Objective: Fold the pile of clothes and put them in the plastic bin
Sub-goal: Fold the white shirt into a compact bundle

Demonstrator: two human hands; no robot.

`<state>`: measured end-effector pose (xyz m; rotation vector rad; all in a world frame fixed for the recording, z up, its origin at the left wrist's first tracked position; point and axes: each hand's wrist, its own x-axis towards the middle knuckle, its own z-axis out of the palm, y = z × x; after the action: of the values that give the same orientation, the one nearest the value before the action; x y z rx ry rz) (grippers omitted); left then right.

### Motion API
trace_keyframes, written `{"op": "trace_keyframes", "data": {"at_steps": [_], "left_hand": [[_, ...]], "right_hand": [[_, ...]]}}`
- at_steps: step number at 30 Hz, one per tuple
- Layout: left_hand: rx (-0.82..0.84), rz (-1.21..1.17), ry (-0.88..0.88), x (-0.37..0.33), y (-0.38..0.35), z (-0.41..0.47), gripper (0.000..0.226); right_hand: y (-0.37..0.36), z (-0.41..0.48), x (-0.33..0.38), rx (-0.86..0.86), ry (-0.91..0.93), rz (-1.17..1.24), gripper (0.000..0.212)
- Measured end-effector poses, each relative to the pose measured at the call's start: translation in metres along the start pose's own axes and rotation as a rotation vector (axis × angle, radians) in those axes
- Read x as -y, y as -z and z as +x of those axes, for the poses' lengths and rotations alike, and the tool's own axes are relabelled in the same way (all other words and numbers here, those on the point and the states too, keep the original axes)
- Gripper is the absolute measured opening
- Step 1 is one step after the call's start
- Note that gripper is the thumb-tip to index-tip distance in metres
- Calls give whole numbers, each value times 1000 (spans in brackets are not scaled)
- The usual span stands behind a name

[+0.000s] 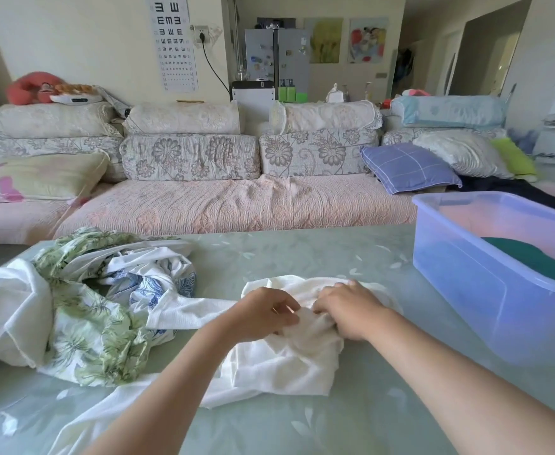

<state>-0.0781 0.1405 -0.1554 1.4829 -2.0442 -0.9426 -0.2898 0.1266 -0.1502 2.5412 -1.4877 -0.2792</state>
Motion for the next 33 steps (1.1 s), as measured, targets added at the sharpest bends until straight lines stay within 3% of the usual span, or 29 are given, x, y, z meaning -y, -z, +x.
{"op": "trace_keyframes", "data": {"at_steps": [3,5,7,9,12,15,17,19,21,23,25,27,29,31,33], "left_hand": [[-124,268,-38,13,18,-2,24],[-178,552,27,32,30,-7,44],[-14,663,180,48,38,-13,67],[119,691,275,56,37,-15,71],[9,689,241,53,36,-6,39],[-198,520,177,34,39,9,28],[-328,209,75,15,43,16,24],[-358,-191,-40,-6,47,20,23],[-306,-522,-100,-17,46,24,30],[-334,-471,-137,-12,42,28,45],[-424,-137,-144,4,37,31,52],[-387,111,-123,17,30,29,48],[-137,244,-44,25,18,26,50],[112,296,31,30,4,22,67],[166,312,51,31,-8,20,85]], "right_hand": [[6,2,-9,-147,-38,-76,33],[13,0,-9,-91,-64,-87,32],[21,-8,-7,124,-88,-29,27],[26,-14,-3,242,-141,101,19],[25,-5,-2,-28,-159,151,15],[19,10,2,-180,-124,475,35],[20,17,12,-147,-57,670,60],[21,25,22,-151,-52,778,77],[19,35,23,-227,-138,866,58],[19,45,16,-371,-297,855,23],[15,51,0,-572,-412,762,28],[12,50,-20,-665,-463,596,42],[7,41,-38,-529,-512,318,52],[7,25,-45,-237,-625,120,57],[11,10,-44,-51,-709,37,52]]}}
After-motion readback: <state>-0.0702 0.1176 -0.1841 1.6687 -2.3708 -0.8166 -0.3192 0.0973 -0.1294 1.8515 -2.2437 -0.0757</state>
